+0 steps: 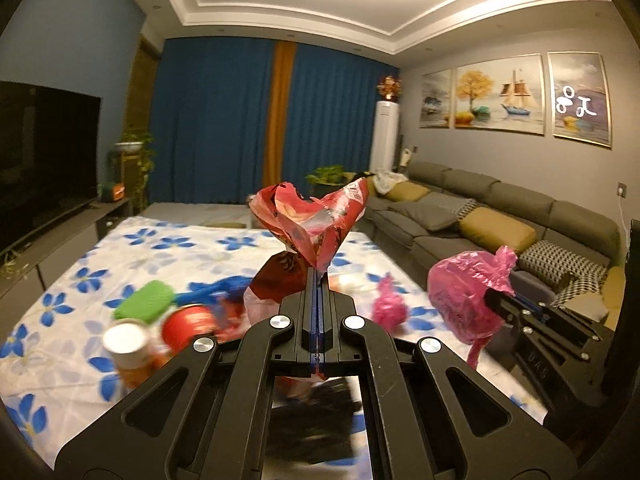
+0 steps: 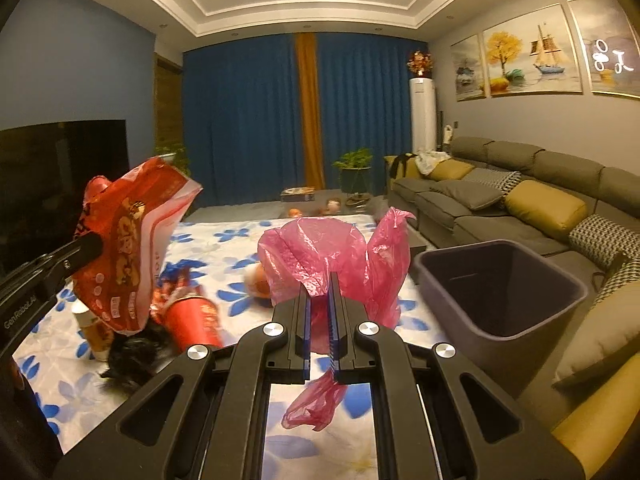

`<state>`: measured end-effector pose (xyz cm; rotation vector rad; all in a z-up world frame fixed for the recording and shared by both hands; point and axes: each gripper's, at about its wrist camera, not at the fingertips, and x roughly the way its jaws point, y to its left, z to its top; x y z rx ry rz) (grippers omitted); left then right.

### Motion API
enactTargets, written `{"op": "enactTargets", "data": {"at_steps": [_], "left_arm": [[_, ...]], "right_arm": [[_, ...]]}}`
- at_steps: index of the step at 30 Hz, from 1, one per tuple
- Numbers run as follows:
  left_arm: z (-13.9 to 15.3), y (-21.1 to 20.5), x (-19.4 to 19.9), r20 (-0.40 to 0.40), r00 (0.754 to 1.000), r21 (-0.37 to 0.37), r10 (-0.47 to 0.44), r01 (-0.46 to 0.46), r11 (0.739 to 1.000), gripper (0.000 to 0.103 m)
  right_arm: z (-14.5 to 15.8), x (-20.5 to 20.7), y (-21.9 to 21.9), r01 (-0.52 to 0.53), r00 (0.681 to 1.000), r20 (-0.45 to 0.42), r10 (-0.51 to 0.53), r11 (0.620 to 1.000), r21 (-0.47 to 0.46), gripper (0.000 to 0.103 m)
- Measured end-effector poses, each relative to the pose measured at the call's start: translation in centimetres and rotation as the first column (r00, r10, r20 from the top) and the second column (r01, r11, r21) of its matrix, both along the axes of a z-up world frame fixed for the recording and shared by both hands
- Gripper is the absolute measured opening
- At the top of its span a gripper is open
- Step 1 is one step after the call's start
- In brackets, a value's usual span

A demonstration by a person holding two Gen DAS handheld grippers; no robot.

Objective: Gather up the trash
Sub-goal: 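Carry the pink bag and red snack bag over the grey bin with both tools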

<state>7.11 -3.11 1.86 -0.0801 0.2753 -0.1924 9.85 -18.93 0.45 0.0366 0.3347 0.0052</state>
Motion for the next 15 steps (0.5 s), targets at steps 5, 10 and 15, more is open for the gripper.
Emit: {"op": "enactTargets", "data": {"at_steps": [5, 10, 15], "left_arm": [[0.2, -4.2, 1.0, 0.014, 0.998, 0.007, -0.063, 0.063, 0.998, 0.000], [0.2, -8.3, 2.5, 0.028, 0.992, 0.008, -0.122, 0.122, 0.993, 0.000], [0.1, -12.8, 4.2, 0.036, 0.983, 0.020, -0.178, 0.177, 0.984, 0.000]], "right_arm": [[0.3, -0.3, -3.0, 0.062, 0.998, 0.019, -0.061, 0.998, -0.025, 0.008], [0.9, -0.1, -6.7, 0.158, 0.986, 0.051, -0.156, 0.987, -0.031, 0.008], [0.8, 0.7, -10.4, 0.254, 0.965, 0.076, -0.250, 0.967, -0.036, 0.008]]}}
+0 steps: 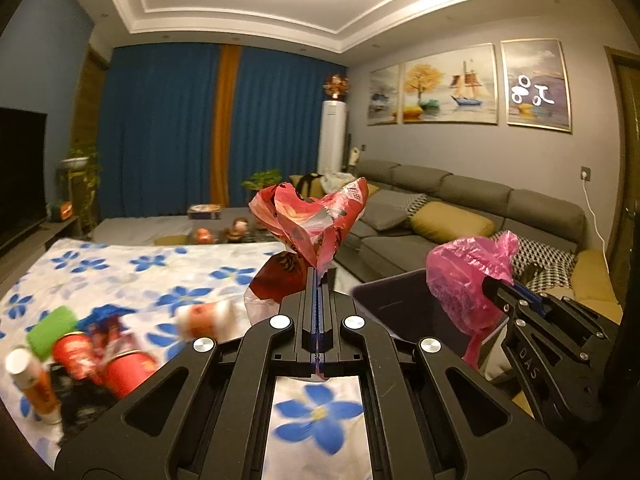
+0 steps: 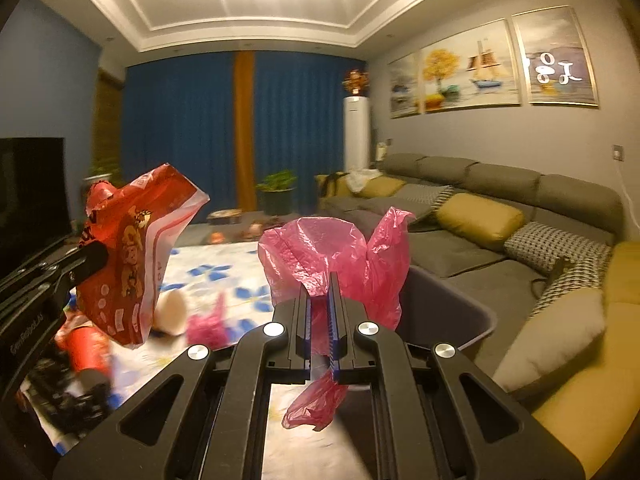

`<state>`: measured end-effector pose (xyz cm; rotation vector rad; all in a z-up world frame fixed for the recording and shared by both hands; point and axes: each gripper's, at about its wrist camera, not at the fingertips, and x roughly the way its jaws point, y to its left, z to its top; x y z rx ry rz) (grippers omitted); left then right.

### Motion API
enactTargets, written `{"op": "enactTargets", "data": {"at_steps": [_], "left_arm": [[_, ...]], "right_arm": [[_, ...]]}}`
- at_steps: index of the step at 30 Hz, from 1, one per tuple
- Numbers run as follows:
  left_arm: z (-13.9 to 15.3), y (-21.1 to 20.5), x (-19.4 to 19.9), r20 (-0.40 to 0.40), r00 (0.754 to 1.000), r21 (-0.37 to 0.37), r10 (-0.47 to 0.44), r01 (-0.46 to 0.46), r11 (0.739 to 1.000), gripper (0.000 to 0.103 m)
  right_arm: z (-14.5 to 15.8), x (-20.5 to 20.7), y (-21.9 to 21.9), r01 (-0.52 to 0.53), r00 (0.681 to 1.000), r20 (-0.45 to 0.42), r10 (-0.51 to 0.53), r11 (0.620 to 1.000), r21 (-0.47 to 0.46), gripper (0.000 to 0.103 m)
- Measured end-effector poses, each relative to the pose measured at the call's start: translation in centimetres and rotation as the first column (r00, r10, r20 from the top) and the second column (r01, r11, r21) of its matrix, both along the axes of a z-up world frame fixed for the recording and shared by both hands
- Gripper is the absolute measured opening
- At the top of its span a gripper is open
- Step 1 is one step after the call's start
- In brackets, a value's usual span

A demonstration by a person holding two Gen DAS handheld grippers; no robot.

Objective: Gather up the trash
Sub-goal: 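Carry the pink bag and red snack bag over the grey bin with both tools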

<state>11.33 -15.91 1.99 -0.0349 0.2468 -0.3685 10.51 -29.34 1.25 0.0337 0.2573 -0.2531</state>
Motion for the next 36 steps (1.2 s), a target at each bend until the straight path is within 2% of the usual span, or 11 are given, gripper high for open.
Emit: {"op": "enactTargets", "data": {"at_steps": [5, 15, 28, 36], "left_arm": [[-0.6, -4.0, 2.0, -0.007, 0.998, -0.002, -0.055, 0.055, 0.998, 0.000], [-2.8, -10.1, 5.7, -0.040, 0.990, 0.001, -0.137, 0.137, 0.991, 0.000], [-5.0, -12.4, 9.1, -0.110, 0.971, -0.007, -0.213, 0.214, 0.977, 0.000], [-5.5, -13.1, 9.9, -0.125, 0.960, -0.010, -0.251, 0.251, 0.968, 0.000]], "right_arm": [[-0.4, 0.8, -3.0, 0.047, 0.999, 0.011, -0.047, 0.999, 0.028, 0.008], [-1.4, 2.8, -6.2, 0.059, 0.998, -0.005, -0.058, 0.996, 0.072, 0.008], [-1.8, 4.7, -7.9, 0.041, 0.999, -0.020, -0.039, 0.994, 0.100, 0.008], [-1.9, 5.3, -8.8, 0.033, 0.999, -0.031, -0.030, 0.993, 0.110, 0.008]]}}
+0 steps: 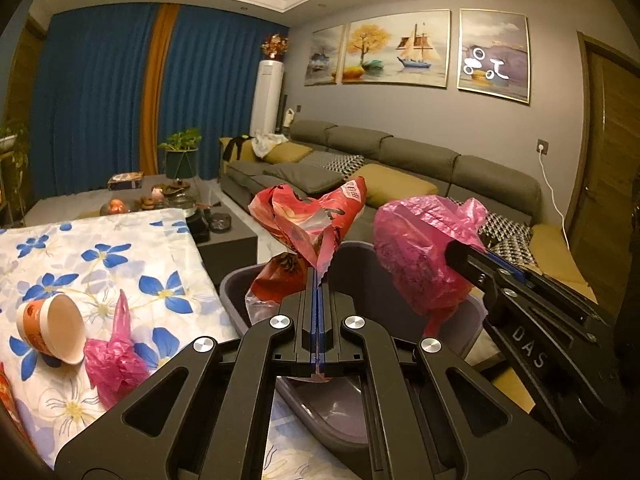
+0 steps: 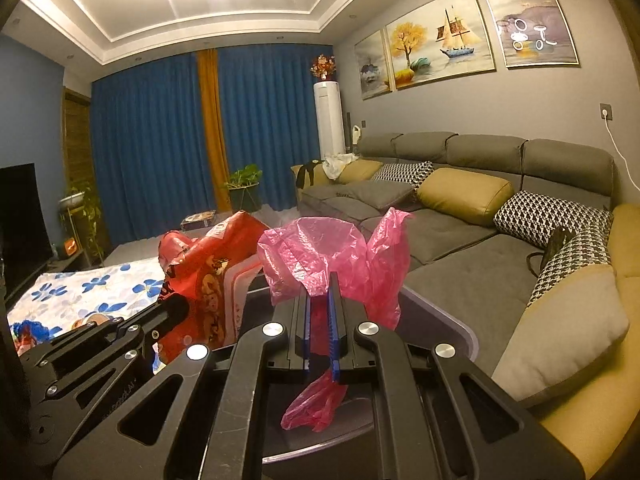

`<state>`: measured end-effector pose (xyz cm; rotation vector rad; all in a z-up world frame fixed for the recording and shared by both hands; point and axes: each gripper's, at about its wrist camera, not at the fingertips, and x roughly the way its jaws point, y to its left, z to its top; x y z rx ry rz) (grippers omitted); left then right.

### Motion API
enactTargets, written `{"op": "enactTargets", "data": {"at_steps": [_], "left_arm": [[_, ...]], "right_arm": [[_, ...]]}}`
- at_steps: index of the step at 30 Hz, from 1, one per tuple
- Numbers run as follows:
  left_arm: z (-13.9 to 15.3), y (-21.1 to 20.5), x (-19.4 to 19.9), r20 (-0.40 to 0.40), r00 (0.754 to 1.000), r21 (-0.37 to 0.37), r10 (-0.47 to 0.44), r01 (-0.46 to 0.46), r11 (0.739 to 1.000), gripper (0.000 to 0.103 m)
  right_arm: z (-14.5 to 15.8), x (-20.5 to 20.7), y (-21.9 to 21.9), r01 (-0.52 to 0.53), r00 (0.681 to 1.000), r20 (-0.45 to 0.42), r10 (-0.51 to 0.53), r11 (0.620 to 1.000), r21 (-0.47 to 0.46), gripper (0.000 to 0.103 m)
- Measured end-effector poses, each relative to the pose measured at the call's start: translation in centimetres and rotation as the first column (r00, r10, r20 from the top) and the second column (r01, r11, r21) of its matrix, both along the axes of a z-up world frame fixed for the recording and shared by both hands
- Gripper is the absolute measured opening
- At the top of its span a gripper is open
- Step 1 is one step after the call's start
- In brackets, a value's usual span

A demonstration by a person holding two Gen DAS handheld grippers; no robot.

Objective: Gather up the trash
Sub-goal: 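Carry the pink bag and red snack bag over the grey bin with both tools, then open the left tool over the bin while the right tool opens too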

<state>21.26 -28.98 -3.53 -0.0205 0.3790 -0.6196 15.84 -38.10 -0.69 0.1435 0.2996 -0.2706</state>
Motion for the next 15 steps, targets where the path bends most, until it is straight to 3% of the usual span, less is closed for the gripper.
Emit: {"op": "enactTargets", "data": {"at_steps": [3, 5, 6, 7, 12, 15], "left_arm": [[-0.3, -0.4, 0.2, -0.013, 0.999, 0.014, -0.033, 0.033, 0.999, 0.004], [-0.4, -0.2, 0.6, -0.021, 1.000, 0.019, -0.023, 0.023, 1.000, 0.014], [-0.5, 0.0, 0.7, -0.024, 1.000, 0.016, -0.011, 0.011, 1.000, 0.031], [-0.5, 0.3, 0.9, -0.028, 1.000, 0.009, 0.001, -0.001, 1.000, 0.049], [0.1, 3.0, 0.9, -0.035, 0.995, -0.053, 0.092, -0.093, 0.994, 0.076], [0.9, 4.4, 0.0, -0.009, 0.987, -0.056, 0.159, -0.159, 0.986, 0.087]], "right_arm": [[0.0, 0.2, -0.1, -0.004, 1.000, -0.003, 0.004, 1.000, 0.003, 0.015], [0.1, 0.1, -0.2, -0.001, 1.000, 0.001, 0.001, 1.000, 0.010, 0.037], [0.1, -0.1, -0.3, 0.002, 1.000, 0.007, -0.003, 1.000, 0.013, 0.041], [0.0, -0.2, -0.3, 0.007, 1.000, 0.007, -0.007, 1.000, 0.012, 0.043], [0.4, -1.1, -0.1, 0.037, 0.999, 0.010, -0.037, 0.999, 0.008, 0.044], [0.7, -1.9, 0.5, 0.053, 0.999, 0.012, -0.053, 0.999, 0.001, 0.051]]}}
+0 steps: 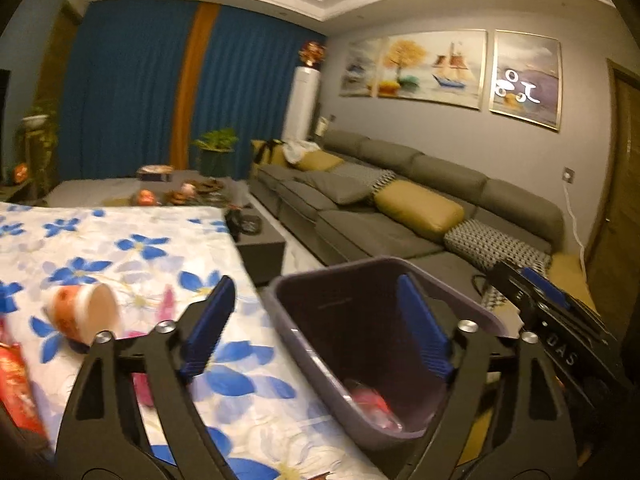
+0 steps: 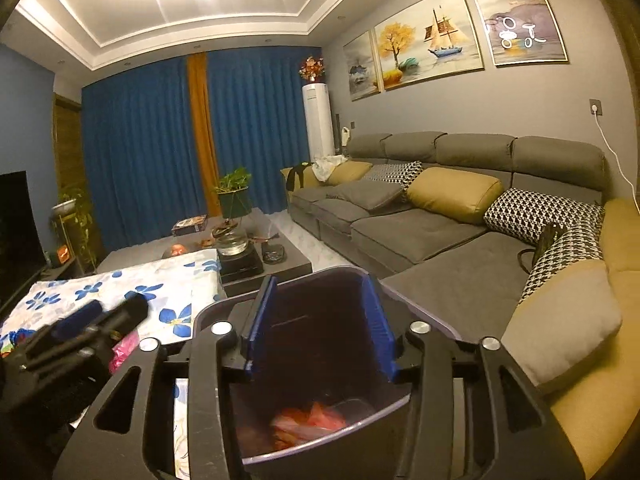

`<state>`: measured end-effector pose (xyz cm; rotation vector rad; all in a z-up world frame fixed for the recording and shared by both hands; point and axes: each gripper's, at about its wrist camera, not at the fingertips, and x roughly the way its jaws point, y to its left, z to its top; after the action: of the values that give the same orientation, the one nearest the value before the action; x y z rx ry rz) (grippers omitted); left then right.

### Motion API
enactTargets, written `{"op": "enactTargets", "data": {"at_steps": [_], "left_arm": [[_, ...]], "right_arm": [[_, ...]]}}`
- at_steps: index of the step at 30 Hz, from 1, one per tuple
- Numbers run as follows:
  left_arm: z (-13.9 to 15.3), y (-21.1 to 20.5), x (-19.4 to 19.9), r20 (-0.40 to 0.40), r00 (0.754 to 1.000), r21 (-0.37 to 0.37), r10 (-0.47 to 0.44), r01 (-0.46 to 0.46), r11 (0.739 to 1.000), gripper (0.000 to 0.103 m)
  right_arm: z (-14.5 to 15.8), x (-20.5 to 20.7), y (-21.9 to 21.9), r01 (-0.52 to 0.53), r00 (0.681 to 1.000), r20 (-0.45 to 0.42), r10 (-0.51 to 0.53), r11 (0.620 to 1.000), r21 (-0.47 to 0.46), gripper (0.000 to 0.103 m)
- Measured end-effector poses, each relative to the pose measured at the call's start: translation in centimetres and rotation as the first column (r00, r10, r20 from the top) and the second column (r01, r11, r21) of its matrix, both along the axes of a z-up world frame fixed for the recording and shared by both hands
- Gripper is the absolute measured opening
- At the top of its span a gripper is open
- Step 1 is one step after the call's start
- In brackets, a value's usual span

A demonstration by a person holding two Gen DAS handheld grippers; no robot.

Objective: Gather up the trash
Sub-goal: 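Open the left tool over the bin while the right tool opens too, then move both open tools back to the trash pile on the table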

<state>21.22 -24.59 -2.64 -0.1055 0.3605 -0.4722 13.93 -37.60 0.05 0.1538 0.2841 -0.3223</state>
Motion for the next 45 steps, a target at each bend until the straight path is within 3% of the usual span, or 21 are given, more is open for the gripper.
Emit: {"op": "enactTargets", "data": {"at_steps": [4, 8, 18, 23, 27, 34, 40, 45], "left_arm": [[0.8, 1.3, -1.7, 0.020, 0.998, 0.017, 0.060, -0.060, 0.998, 0.095], [1.6, 3.2, -3.6, 0.011, 0.993, 0.024, 0.116, -0.116, 0.993, 0.096], [4.2, 10.3, -9.7, 0.096, 0.970, 0.044, 0.223, -0.228, 0.973, 0.096], [4.0, 15.8, -12.0, 0.104, 0.940, 0.058, 0.325, -0.332, 0.941, 0.097], [3.2, 20.7, -13.2, 0.092, 0.903, 0.068, 0.421, -0.427, 0.902, 0.097], [1.9, 27.1, -15.0, 0.085, 0.845, 0.086, 0.528, -0.534, 0.841, 0.097], [0.5, 30.2, -16.0, 0.064, 0.821, 0.098, 0.567, -0.571, 0.815, 0.097], [-0.5, 32.2, -16.3, 0.046, 0.815, 0.093, 0.577, -0.579, 0.810, 0.097]], "right_arm": [[0.5, -1.2, 1.0, 0.013, 1.000, 0.011, -0.013, 1.000, -0.015, 0.065], [0.8, -2.5, 2.4, 0.028, 1.000, 0.005, -0.027, 0.999, -0.036, 0.074], [0.2, -4.2, 8.6, -0.087, 0.996, -0.040, 0.086, 0.996, -0.036, 0.075], [-0.4, -4.6, 12.8, -0.176, 0.983, -0.051, 0.175, 0.984, -0.018, 0.075], [-1.0, -5.0, 16.3, -0.248, 0.966, -0.067, 0.248, 0.969, 0.012, 0.075], [-3.5, -5.7, 24.3, -0.425, 0.895, -0.133, 0.426, 0.904, 0.035, 0.075], [-5.2, -5.8, 30.0, -0.554, 0.814, -0.196, 0.546, 0.832, 0.019, 0.075], [-6.7, -4.2, 32.7, -0.591, 0.772, -0.267, 0.576, 0.806, 0.029, 0.060]]}}
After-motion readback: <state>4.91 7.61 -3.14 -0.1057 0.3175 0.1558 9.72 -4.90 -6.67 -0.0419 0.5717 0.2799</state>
